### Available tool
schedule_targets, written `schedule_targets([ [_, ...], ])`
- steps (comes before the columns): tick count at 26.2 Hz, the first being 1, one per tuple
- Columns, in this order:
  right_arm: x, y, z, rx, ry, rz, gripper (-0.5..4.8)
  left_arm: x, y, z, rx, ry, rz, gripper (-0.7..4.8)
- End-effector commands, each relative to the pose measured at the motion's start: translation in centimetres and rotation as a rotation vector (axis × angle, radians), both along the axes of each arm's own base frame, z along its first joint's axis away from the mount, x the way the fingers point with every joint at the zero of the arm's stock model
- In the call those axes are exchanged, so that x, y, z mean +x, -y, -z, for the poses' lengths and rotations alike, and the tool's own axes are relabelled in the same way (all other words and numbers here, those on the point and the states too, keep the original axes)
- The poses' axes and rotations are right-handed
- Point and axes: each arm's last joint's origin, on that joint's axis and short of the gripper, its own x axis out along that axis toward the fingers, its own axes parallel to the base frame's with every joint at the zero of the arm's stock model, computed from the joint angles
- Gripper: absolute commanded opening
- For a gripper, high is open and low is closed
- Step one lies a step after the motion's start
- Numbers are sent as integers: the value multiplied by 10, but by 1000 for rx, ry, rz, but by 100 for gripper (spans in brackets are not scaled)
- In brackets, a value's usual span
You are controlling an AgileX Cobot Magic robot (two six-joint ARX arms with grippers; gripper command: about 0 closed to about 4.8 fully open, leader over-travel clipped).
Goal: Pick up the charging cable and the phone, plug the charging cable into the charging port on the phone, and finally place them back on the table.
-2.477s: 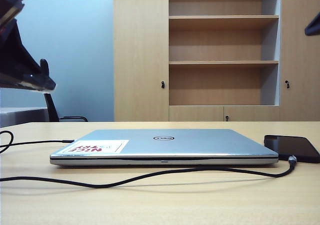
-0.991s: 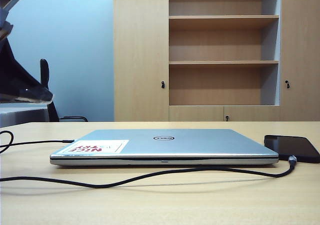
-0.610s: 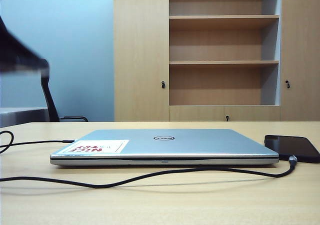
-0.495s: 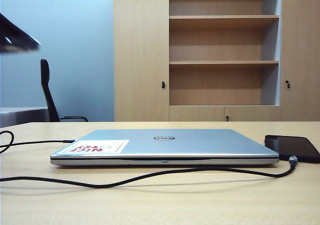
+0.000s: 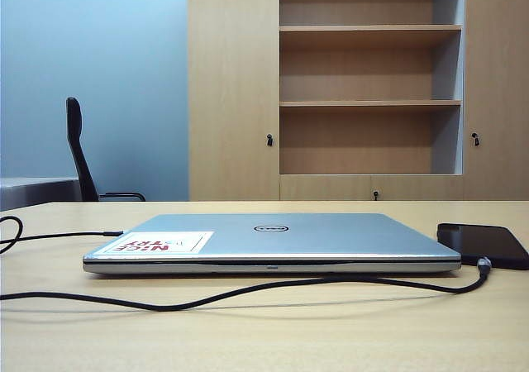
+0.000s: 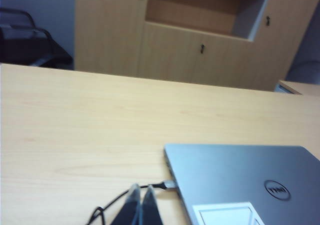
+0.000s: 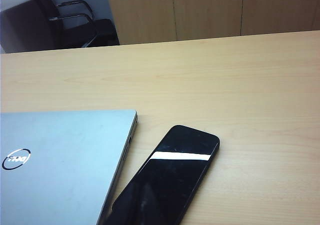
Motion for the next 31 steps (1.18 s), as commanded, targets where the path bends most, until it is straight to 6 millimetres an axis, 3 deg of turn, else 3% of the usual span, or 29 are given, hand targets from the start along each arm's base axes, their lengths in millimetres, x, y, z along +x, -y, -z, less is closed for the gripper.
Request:
schedule_targets([
  [1, 0, 0, -3, 0, 24, 2, 22, -1, -3, 4, 4, 28, -24, -6],
  [8, 0, 0, -3, 0, 25, 2, 22, 1, -6, 24, 28, 3, -58, -6],
  [14, 0, 0, -3, 0, 23, 2, 22, 1, -5, 23, 149, 37, -62, -6],
  [31, 0, 0, -3, 0, 23, 1, 22, 1, -5, 23, 152, 40, -62, -6],
])
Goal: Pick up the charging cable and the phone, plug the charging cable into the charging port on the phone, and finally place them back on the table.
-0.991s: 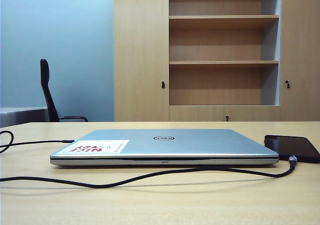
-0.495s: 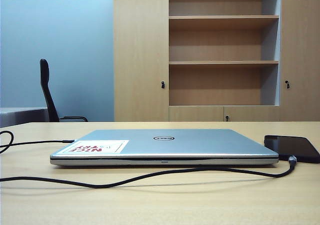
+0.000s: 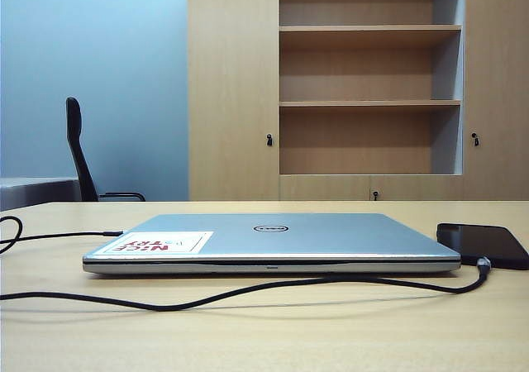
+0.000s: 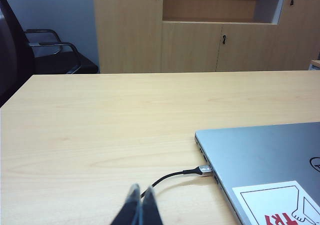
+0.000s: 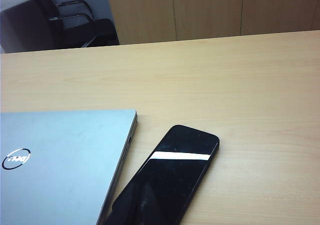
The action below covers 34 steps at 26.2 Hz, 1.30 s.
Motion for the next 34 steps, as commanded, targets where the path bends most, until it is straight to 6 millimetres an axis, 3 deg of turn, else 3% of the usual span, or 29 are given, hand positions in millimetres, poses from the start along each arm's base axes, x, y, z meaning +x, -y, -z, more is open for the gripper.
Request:
schedule_targets([
  [1, 0, 0, -3, 0, 23, 1, 22, 0, 0, -1, 3, 12, 3, -6],
  [16, 0, 0, -2, -1, 23, 4, 22, 0, 0, -1, 4, 13, 3, -6],
  [25, -4, 14, 21, -5, 55, 173, 22, 0, 0, -1, 3, 12, 3, -6],
  [34, -5, 19, 34, 4, 186, 226, 22, 0, 0, -1, 3, 13, 3, -6],
])
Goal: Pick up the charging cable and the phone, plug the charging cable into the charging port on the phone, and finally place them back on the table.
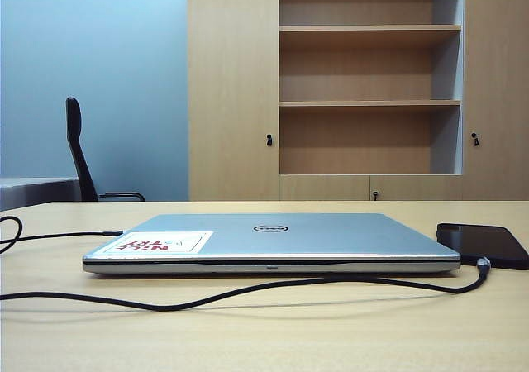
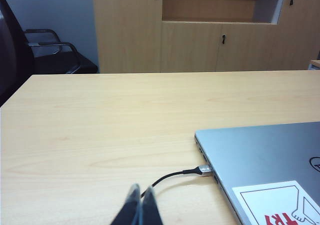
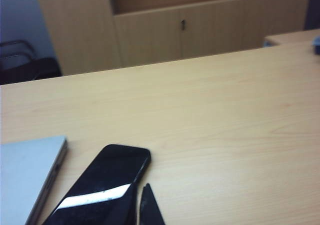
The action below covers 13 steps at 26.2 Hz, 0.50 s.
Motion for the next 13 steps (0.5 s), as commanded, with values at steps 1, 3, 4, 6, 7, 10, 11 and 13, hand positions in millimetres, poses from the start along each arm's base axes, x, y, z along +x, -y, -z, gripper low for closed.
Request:
schedule_targets([
  [1, 0, 0, -4, -6, 61, -9, 22, 0, 0, -1, 3, 12, 3, -6],
  [3, 0, -2, -4, -7, 65, -43, 22, 0, 0, -1, 3, 12, 3, -6],
  [4, 0, -2, -4, -8, 66, -65, 22, 0, 0, -1, 3, 12, 3, -6],
  [6, 0, -4, -4, -8, 64, -100, 22, 0, 0, -1, 3, 12, 3, -6],
  [7, 0, -5, -4, -8, 62, -103, 22, 0, 0, -1, 3, 12, 3, -6],
  [10, 0, -5, -3, -7, 52, -99, 22, 0, 0, -1, 3, 12, 3, -6],
  [11, 0, -5, -3, -7, 51, -99, 22, 0, 0, -1, 3, 12, 3, -6],
  [13, 0, -4, -3, -6, 50, -88, 22, 0, 0, -1, 3, 12, 3, -6],
])
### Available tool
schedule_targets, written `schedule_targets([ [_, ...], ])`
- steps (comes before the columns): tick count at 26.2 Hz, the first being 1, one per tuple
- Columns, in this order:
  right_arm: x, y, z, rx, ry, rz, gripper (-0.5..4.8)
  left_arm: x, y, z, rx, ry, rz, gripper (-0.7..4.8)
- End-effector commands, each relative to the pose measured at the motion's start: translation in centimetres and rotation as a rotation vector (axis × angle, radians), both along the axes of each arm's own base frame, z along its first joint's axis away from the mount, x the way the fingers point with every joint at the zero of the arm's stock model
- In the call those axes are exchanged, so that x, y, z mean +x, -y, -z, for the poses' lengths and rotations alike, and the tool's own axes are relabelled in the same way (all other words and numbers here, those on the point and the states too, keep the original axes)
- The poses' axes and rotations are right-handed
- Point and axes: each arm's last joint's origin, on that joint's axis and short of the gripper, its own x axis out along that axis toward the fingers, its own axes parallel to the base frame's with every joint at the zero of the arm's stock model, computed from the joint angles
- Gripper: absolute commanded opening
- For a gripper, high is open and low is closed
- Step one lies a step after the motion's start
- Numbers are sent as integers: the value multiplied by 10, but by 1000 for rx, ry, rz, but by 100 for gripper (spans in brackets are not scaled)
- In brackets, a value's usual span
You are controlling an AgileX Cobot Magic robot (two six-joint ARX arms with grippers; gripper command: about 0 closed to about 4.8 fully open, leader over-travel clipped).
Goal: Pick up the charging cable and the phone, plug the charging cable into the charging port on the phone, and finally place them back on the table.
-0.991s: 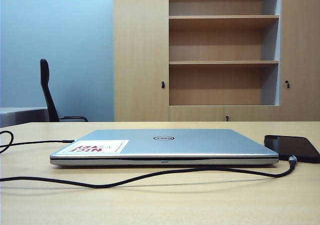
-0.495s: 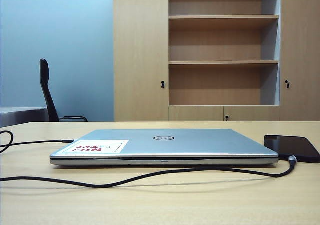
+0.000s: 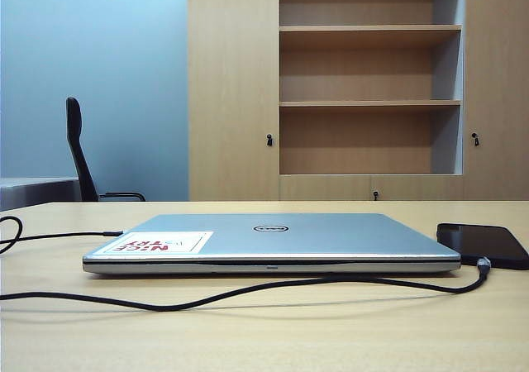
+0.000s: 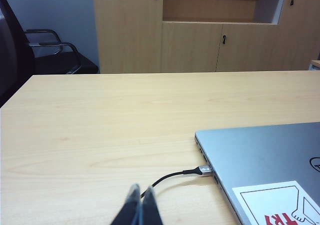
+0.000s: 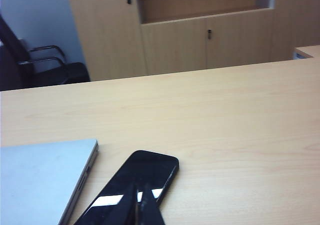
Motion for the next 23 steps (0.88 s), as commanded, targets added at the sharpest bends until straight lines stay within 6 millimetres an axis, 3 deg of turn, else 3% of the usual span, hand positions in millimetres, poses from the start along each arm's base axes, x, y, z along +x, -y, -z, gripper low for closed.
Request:
schedule_targets([
  [1, 0, 1, 0, -2, 14, 34, 22, 0, 0, -1, 3, 12, 3, -6],
  [23, 0, 2, 0, 0, 13, 65, 22, 0, 0, -1, 3, 12, 3, -6],
])
